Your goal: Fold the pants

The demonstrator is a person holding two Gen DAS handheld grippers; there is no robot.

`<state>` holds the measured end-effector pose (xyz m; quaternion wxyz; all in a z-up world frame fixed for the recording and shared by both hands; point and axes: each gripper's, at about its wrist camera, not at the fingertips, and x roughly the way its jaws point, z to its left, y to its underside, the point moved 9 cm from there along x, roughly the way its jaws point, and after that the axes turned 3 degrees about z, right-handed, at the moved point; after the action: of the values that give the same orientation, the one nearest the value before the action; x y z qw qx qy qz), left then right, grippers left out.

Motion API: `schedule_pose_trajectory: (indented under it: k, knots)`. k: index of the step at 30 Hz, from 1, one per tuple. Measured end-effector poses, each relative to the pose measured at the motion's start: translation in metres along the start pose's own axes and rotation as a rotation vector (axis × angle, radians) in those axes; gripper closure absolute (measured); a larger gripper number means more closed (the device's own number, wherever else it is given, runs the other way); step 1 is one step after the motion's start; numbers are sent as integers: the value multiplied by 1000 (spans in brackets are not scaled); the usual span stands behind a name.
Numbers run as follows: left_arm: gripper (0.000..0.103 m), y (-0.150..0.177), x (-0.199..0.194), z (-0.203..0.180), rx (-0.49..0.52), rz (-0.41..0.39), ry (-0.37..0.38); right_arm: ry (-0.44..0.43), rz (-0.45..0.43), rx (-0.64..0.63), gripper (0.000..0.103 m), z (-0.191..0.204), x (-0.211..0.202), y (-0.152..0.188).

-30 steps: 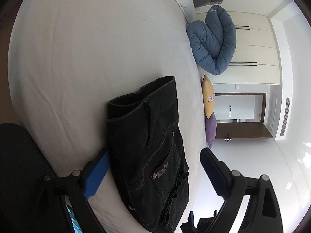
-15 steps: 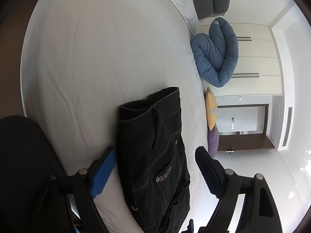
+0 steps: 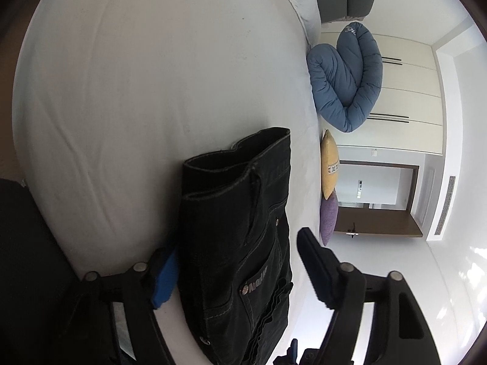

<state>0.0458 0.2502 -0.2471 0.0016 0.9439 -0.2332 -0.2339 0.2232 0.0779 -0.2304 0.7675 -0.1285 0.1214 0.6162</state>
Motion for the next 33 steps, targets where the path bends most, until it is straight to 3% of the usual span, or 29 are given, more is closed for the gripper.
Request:
schedule_pose_trajectory:
  k: [2, 4, 14, 17, 20, 25, 33]
  knots:
    - [61, -2, 3, 6, -53, 13, 22, 11, 25, -26, 44, 7, 13, -3]
    - [68, -4, 5, 10, -83, 22, 30, 32, 49, -53, 44, 13, 23, -6]
    - [78, -1, 6, -23, 81, 16, -14, 193, 161, -39, 44, -4, 67, -29]
    - [80, 1, 6, -33, 122, 5, -18, 334, 208, 29, 45, -39, 77, -30]
    - [85, 5, 3, -50, 193, -8, -18, 304, 164, 84, 45, -48, 78, -34]
    - [85, 17, 5, -79, 317, -20, -30, 376, 150, 6, 46, -46, 84, -29]
    - [88, 42, 17, -112, 476, -4, -42, 386, 108, -6, 47, -51, 85, -29]
